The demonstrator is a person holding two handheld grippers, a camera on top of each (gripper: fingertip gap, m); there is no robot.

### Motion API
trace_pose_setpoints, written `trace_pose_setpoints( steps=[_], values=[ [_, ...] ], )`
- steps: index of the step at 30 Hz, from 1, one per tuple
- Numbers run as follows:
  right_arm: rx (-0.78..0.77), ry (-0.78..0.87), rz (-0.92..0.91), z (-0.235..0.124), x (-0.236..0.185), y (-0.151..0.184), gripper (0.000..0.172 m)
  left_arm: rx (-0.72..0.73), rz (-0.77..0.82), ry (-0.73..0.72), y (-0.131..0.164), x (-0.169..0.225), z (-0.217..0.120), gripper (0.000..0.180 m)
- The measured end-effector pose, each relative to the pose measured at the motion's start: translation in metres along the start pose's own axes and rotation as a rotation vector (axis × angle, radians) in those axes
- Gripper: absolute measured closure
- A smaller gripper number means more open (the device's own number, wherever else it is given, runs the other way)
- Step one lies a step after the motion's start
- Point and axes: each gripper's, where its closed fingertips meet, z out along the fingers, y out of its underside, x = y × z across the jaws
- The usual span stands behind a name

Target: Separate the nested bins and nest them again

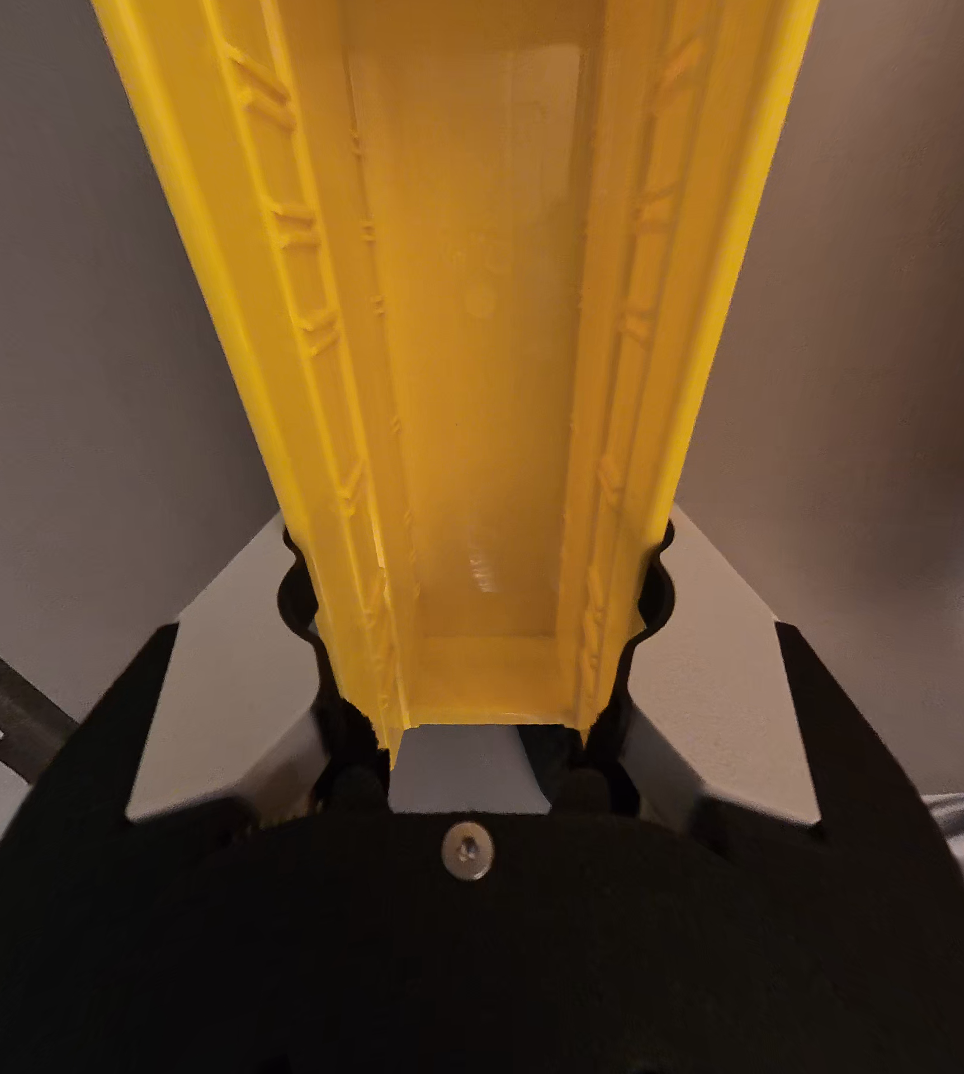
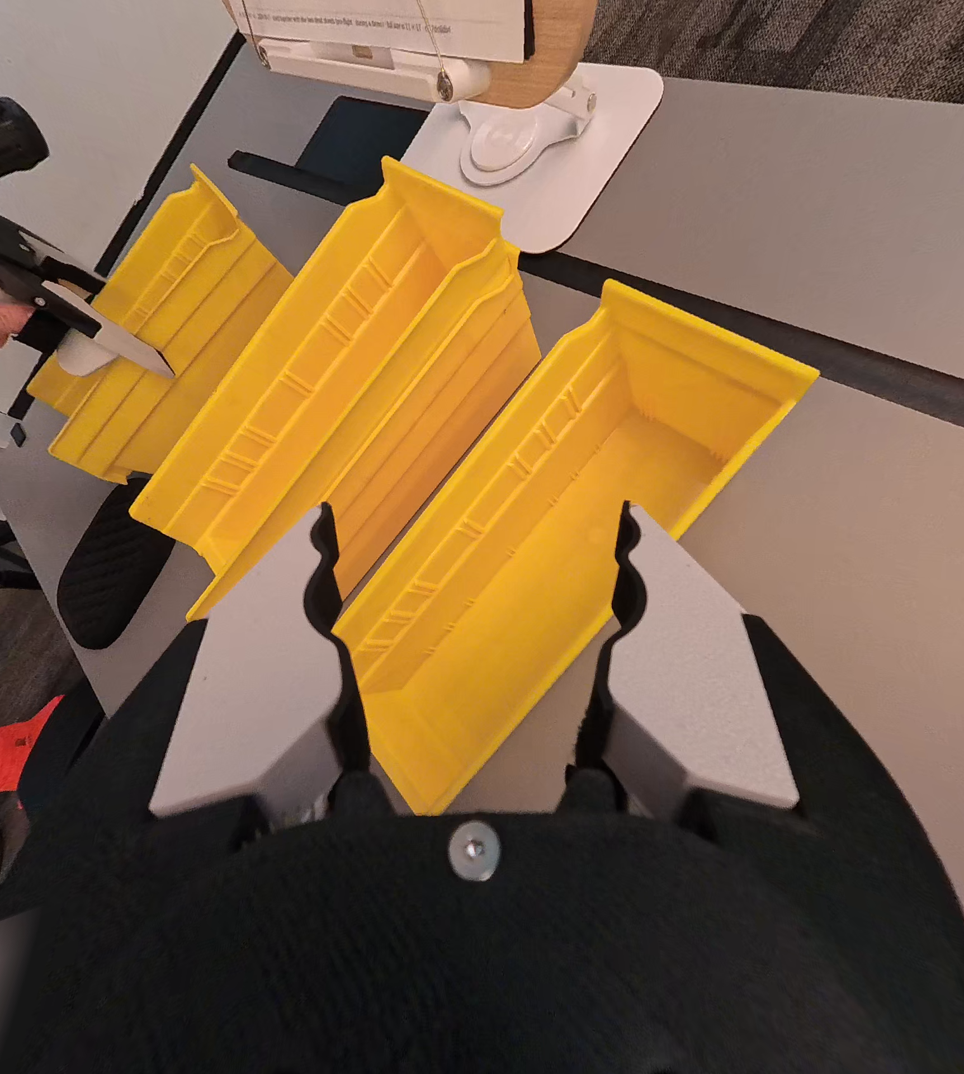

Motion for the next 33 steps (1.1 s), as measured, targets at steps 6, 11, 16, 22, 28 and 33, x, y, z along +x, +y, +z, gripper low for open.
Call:
trace_pose_setpoints(
  steps=[6,11,16,22,28,33],
  values=[
    [0.004,-0.003,0.002,-0.001,0.0,0.0,0.075,-0.014,-0.024,-0.03,0.002,-0.004,-0.007,0.067],
    [0.008,-0.005,0.006,-0.003,0.001,-0.001,0.075,-0.011,-0.028,-0.045,0.001,-0.002,-0.023,0.069],
    [0.004,0.005,0.006,-0.002,0.003,0.0,0.075,-0.018,0.002,-0.08,-0.001,0.006,-0.042,0.069],
    [-0.011,0.012,0.01,0.001,0.006,0.002,0.075,-0.016,0.034,-0.08,-0.001,0.029,-0.077,0.069],
    [-0.012,-0.003,0.012,0.002,0.005,0.003,0.075,0.014,0.051,-0.084,-0.003,0.064,-0.129,0.068],
    [-0.014,-0.023,0.022,0.004,0.006,0.004,0.075,0.037,0.086,-0.067,-0.007,0.101,-0.165,0.068]
  ],
)
